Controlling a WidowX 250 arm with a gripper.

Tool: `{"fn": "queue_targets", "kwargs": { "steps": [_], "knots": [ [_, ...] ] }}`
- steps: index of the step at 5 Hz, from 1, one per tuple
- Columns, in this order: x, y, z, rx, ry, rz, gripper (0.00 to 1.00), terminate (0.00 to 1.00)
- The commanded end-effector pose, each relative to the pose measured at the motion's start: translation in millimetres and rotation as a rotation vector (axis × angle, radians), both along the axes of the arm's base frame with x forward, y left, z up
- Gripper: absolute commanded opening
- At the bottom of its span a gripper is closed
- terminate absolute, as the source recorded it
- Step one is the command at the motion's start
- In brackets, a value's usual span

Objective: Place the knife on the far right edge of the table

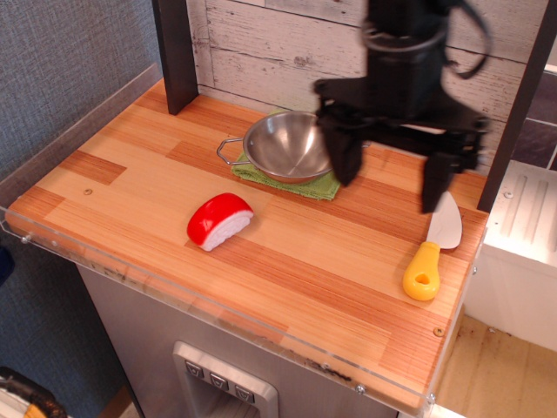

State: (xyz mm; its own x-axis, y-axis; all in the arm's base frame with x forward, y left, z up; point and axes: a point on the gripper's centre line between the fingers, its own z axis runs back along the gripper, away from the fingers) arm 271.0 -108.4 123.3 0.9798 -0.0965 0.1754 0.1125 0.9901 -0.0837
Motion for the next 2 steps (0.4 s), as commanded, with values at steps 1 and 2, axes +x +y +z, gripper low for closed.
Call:
{"fn": "queue_targets", "kwargs": {
  "steps": [1, 2],
  "knots": [
    [-7.9, 11.4, 8.9, -0.024, -0.012, -0.056, 1.0, 0.0],
    [-7.9, 11.4, 8.9, -0.024, -0.012, -0.056, 1.0, 1.0]
  ]
}}
